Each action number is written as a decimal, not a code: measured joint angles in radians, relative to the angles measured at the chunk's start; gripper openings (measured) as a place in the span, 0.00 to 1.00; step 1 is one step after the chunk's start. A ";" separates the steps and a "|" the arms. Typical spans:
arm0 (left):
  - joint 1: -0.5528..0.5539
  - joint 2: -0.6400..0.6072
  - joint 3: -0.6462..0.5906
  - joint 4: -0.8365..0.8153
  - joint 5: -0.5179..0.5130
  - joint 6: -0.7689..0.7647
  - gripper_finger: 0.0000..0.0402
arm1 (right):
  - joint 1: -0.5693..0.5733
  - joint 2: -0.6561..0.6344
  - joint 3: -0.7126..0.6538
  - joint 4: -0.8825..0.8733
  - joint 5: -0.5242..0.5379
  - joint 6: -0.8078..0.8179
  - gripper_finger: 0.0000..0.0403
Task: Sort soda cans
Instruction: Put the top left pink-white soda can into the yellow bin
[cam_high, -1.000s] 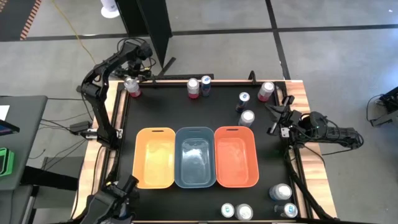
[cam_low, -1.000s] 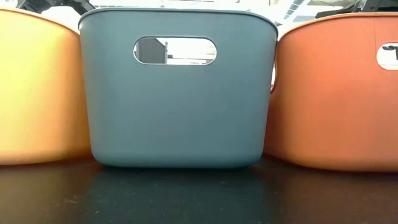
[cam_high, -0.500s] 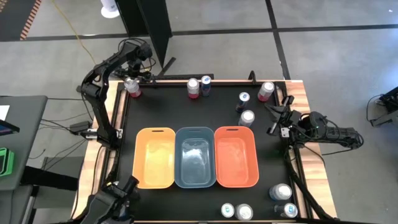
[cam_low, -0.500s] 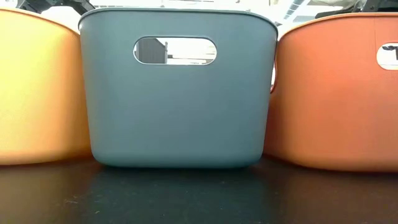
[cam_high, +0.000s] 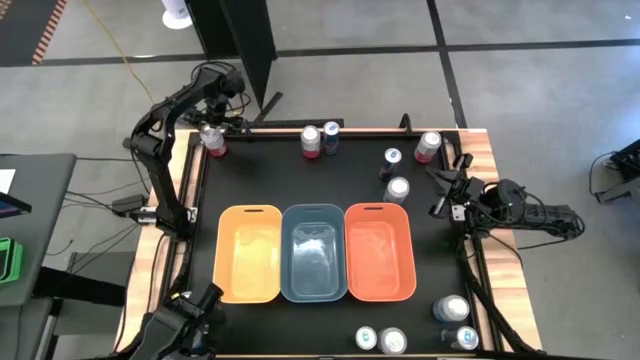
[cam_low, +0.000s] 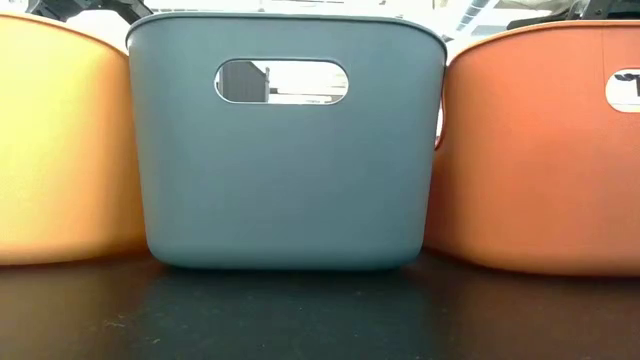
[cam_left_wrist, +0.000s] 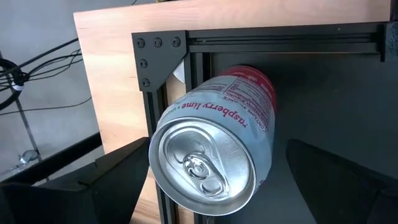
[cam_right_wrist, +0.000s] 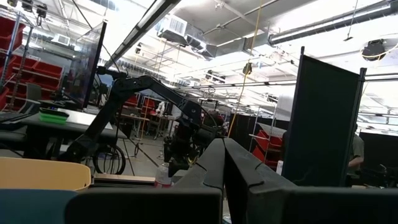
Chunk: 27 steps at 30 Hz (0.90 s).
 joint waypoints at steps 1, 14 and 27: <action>0.000 0.000 0.000 0.000 0.001 0.000 0.91 | 0.000 0.000 0.000 0.000 0.000 0.000 0.05; 0.000 0.001 -0.001 0.000 0.006 0.001 0.76 | 0.000 0.000 0.000 0.000 0.000 0.000 0.05; 0.000 0.001 0.000 0.000 0.006 0.000 0.73 | 0.000 0.000 0.000 0.000 0.000 0.000 0.05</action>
